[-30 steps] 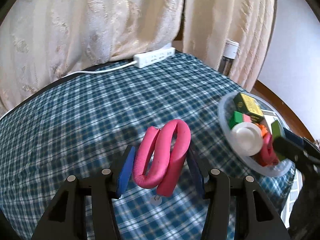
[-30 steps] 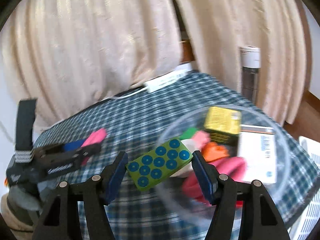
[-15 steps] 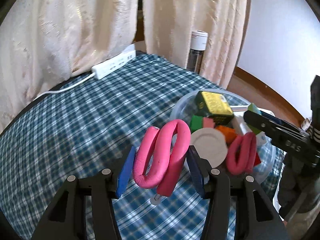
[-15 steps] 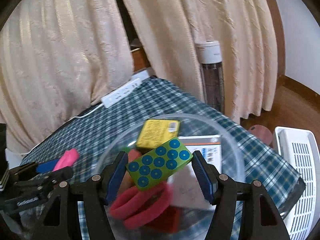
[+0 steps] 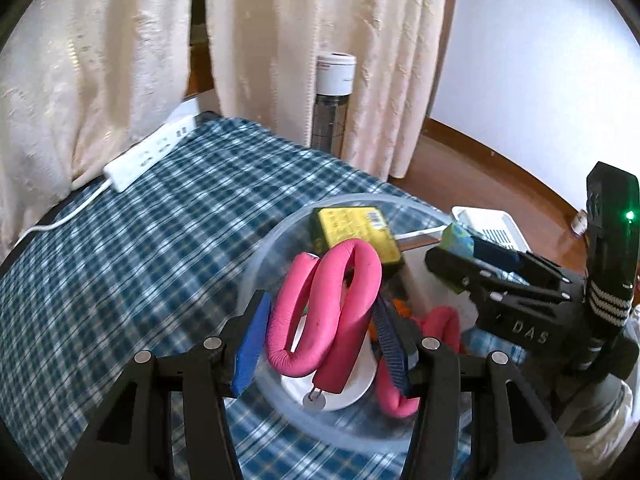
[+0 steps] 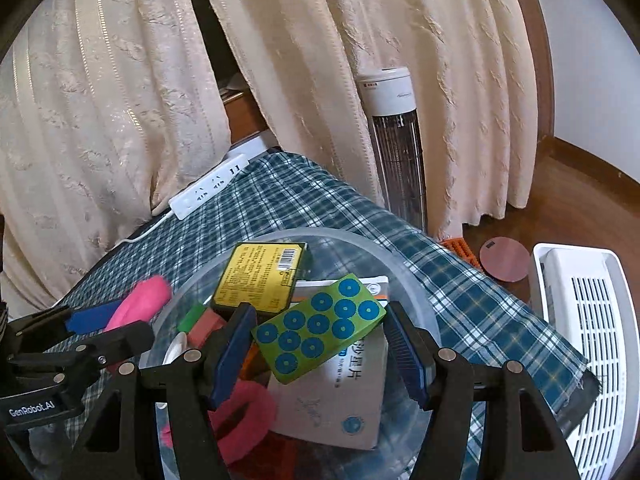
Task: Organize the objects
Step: 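Open both tools to drop foam tube and dotted block into the bowl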
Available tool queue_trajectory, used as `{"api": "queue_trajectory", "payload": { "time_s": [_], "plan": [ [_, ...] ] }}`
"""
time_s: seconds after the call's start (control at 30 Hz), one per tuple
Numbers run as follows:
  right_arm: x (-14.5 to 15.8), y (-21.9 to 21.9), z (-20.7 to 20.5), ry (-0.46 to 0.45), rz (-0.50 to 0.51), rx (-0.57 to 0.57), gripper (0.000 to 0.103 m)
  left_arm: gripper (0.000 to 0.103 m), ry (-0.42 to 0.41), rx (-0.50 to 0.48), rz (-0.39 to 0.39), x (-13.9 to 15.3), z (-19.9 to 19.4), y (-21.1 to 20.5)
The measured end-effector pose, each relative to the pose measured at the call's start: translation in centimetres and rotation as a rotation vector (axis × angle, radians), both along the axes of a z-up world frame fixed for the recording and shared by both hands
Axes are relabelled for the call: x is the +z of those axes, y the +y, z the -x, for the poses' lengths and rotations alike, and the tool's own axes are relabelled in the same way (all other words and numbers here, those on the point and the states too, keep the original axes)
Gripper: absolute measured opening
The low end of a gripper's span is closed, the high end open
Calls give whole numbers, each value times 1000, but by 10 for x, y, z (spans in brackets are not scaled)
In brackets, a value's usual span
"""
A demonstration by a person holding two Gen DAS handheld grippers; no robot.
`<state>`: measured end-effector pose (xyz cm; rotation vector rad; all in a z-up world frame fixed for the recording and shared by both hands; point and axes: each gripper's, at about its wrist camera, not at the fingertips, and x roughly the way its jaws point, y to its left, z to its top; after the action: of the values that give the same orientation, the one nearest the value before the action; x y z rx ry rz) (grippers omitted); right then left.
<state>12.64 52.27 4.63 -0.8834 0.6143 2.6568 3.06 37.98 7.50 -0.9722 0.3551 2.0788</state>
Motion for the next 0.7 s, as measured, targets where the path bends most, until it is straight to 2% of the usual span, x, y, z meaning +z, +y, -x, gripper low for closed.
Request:
{"api": "queue_trajectory", "payload": {
  "time_s": [0.17, 0.2, 0.27, 0.43, 0.7],
  "plan": [
    [-1, 1, 0, 3, 10, 6, 69, 56, -33, -35, 6, -6, 5, 15],
    [-1, 2, 0, 4, 12, 8, 69, 59, -45, -39, 11, -8, 7, 17],
    [-2, 1, 1, 3, 14, 9, 69, 67, -61, -34, 7, -10, 9, 17],
    [-2, 0, 3, 3, 22, 4, 70, 69, -80, 1, -26, -8, 14, 7],
    [-1, -5, 1, 8, 32, 14, 71, 69, -29, 77, -31, -2, 12, -16]
  ]
}}
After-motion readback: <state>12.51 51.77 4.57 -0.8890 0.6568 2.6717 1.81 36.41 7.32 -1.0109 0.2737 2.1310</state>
